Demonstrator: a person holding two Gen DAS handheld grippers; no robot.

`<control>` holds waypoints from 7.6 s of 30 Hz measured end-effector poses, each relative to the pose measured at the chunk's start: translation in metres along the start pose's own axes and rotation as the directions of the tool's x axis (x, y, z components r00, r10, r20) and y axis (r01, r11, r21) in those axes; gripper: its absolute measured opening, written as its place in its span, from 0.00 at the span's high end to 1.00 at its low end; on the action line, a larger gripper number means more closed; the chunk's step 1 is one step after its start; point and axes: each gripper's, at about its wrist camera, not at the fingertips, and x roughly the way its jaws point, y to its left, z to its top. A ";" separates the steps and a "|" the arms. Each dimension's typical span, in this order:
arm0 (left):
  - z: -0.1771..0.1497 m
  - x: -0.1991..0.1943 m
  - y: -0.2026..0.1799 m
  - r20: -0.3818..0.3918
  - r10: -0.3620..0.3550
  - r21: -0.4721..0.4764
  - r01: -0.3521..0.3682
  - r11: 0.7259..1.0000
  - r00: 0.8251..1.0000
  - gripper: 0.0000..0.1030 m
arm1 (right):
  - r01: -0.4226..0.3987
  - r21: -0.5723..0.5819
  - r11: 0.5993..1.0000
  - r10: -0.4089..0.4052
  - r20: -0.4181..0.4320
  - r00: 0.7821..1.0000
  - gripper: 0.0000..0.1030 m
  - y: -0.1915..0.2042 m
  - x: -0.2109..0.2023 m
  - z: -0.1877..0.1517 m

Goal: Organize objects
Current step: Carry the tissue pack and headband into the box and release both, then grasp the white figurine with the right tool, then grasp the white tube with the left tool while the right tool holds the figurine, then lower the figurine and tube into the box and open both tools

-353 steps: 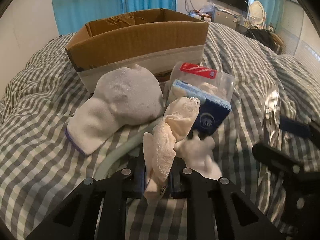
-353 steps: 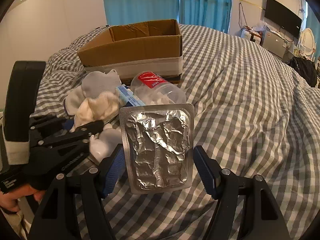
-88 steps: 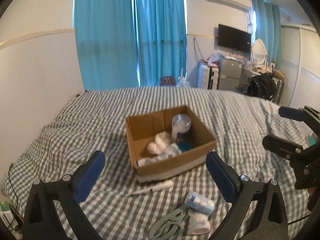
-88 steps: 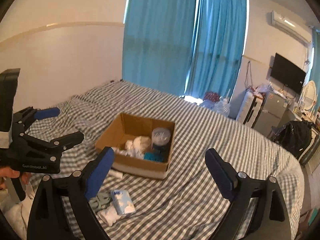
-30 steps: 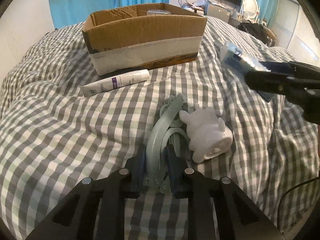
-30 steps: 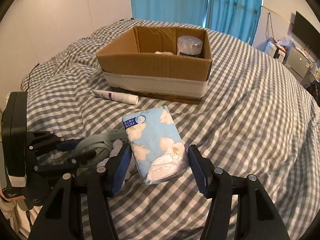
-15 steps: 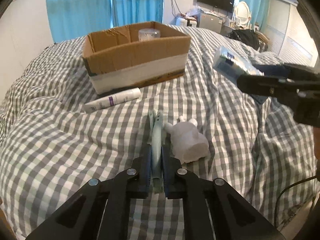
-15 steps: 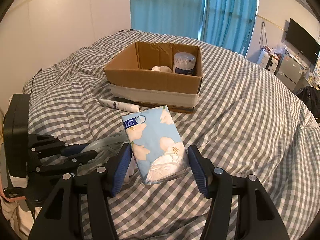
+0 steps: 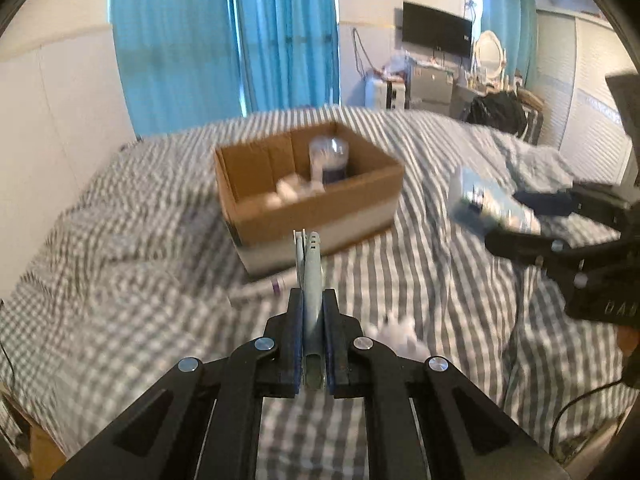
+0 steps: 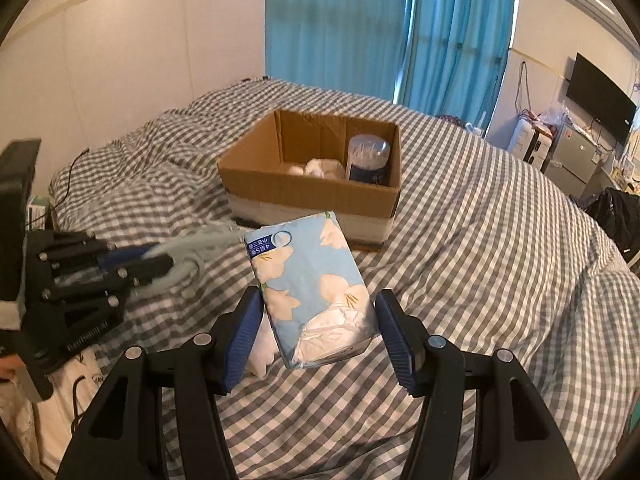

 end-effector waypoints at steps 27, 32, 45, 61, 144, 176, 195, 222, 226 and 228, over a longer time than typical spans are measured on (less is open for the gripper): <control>0.161 0.134 0.058 0.021 -0.014 -0.043 0.015 0.999 1.000 0.92 | 0.009 0.016 1.000 -0.011 0.128 0.992 0.44 -0.034 0.073 0.171; 0.147 0.177 0.061 -0.031 0.012 -0.014 -0.013 1.000 0.999 0.92 | -0.019 0.043 0.999 0.017 0.050 0.999 0.44 -0.040 0.133 0.167; 0.122 0.206 0.053 -0.121 -0.068 -0.021 0.066 0.998 0.990 0.92 | -0.047 0.048 0.998 0.047 0.009 0.999 0.42 -0.046 0.176 0.138; 0.136 0.083 0.039 0.025 -0.036 0.005 0.036 0.999 0.999 0.34 | 0.089 0.142 0.986 -0.106 0.113 0.988 0.13 -0.066 0.067 0.145; -0.008 0.205 0.033 -0.247 0.000 0.013 0.004 1.000 0.969 0.00 | 0.044 0.146 0.988 -0.032 -0.081 0.996 0.50 -0.012 0.100 0.003; -0.046 0.108 -0.009 -0.222 -0.116 -0.108 0.094 0.990 0.968 0.87 | 0.010 0.264 0.964 0.009 -0.070 0.998 0.50 -0.014 0.077 -0.036; 0.008 0.013 0.000 0.005 -0.132 -0.123 0.132 0.984 0.991 0.87 | 0.034 0.195 0.980 -0.048 0.070 0.996 0.50 0.014 0.004 -0.007; 0.132 0.122 0.060 0.051 -0.078 -0.176 0.086 0.981 0.996 0.87 | -0.026 0.082 0.996 0.009 0.197 0.980 0.50 -0.027 0.078 0.165; 0.129 0.152 0.067 0.016 -0.075 -0.183 0.076 0.980 0.997 0.87 | -0.032 0.101 0.994 0.014 0.174 0.985 0.50 -0.037 0.114 0.179; 0.126 0.164 0.067 -0.005 -0.074 -0.180 0.071 0.981 0.997 0.87 | -0.038 0.112 0.993 0.021 0.154 0.988 0.50 -0.043 0.135 0.181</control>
